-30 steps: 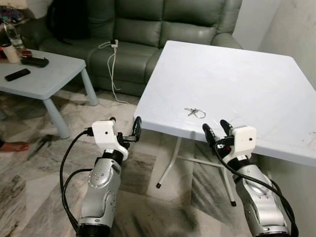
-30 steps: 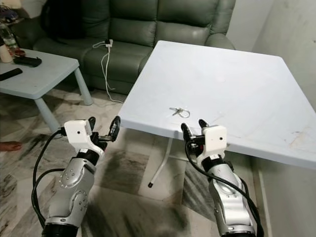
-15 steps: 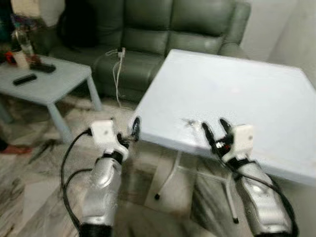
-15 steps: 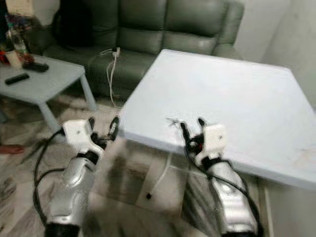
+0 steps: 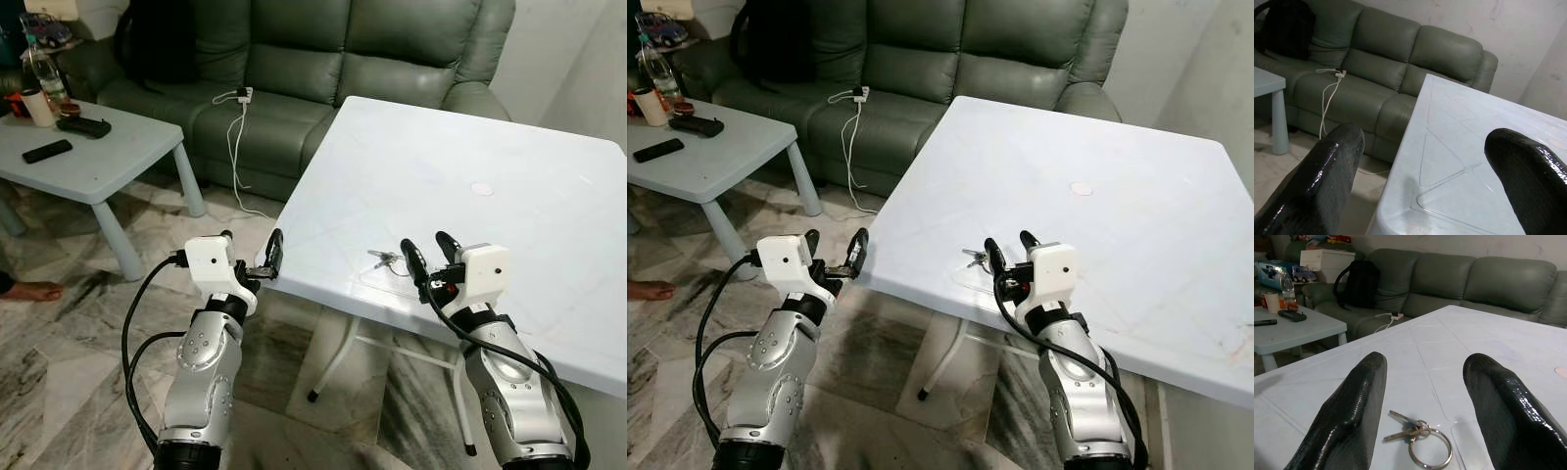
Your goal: Hang keys on a hook
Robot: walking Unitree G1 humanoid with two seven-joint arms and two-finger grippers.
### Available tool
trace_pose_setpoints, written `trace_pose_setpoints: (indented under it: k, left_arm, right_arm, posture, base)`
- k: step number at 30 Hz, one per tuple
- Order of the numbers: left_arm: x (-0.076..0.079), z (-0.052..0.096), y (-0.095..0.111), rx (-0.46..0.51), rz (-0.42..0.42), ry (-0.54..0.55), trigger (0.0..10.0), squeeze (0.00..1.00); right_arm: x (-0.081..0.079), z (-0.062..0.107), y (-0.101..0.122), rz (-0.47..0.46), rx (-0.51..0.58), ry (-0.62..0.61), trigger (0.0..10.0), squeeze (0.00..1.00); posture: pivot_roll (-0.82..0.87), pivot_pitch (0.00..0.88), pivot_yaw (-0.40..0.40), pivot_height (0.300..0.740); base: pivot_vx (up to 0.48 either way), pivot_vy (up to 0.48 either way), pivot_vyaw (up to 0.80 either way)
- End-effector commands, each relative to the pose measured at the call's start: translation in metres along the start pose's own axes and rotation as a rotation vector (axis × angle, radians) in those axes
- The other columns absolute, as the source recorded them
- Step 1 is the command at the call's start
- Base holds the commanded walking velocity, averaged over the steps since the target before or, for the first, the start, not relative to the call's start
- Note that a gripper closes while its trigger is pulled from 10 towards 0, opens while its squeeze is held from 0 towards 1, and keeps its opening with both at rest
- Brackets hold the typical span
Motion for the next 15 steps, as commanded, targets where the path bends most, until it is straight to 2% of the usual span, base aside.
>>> trace_pose_setpoints:
  k: [1,15]
  left_arm:
    - [0.0033,-0.0017,0.0012,0.003,0.001,-0.007,10.0,0.0]
    - [0.0052,-0.0014,0.0011,0.004,0.001,-0.011,10.0,0.0]
  right_arm:
    - [0.0044,-0.0004,0.0029,0.001,0.007,-0.009,10.0,0.0]
    - [0.004,0.0011,0.0027,-0.001,0.005,-0.008,10.0,0.0]
  posture:
    - [-0.03,0.0,-0.087,0.74]
    - [-0.03,0.0,-0.089,0.74]
  base:
    - [0.266,0.0,0.0]
    - [0.267,0.0,0.0]
Point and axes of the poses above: a point about 5 cm out from each wrist's last joint towards the gripper, its own z axis pointing back from the gripper into the wrist, its own y axis along the axis of the wrist's last joint, x = y × z, the point moved 3 cm from there along -z, pointing out of the wrist towards the gripper, and after that the axes turned 9 degrees about -z, right-handed, at the moved point
